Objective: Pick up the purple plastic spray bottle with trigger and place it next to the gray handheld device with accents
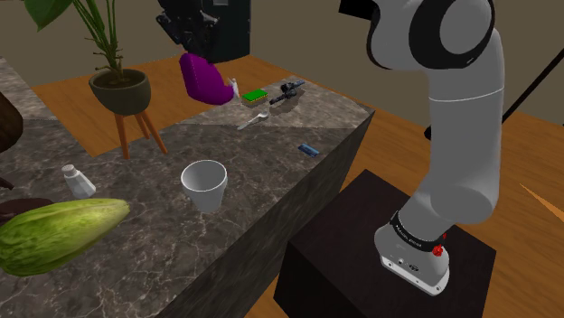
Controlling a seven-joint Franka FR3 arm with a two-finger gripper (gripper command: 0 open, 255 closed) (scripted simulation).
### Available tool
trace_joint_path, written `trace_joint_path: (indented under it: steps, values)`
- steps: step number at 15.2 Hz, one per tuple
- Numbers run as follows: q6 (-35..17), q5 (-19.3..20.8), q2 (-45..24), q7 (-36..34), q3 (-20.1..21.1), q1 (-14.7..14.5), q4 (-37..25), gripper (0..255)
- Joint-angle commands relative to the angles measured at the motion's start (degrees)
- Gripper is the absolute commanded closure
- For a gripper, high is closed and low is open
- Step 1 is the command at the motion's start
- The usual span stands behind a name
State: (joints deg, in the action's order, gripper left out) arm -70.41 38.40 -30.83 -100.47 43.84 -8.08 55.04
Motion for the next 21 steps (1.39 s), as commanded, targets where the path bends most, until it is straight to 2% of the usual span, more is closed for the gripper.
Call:
trace_joint_path:
  steps: [1,5,10,15,21]
  values:
    - [-0.6,-0.7,1.4,1.2,0.2,2.1,1.5,255]
    - [-5.0,-3.5,6.1,5.1,0.6,10.3,8.8,255]
    - [-9.5,-6.0,10.2,11.0,-0.1,18.4,14.5,255]
    - [-12.9,-7.5,12.3,17.1,-1.5,24.7,17.2,255]
    - [-15.8,-7.9,12.4,24.3,-3.6,30.4,17.3,255]
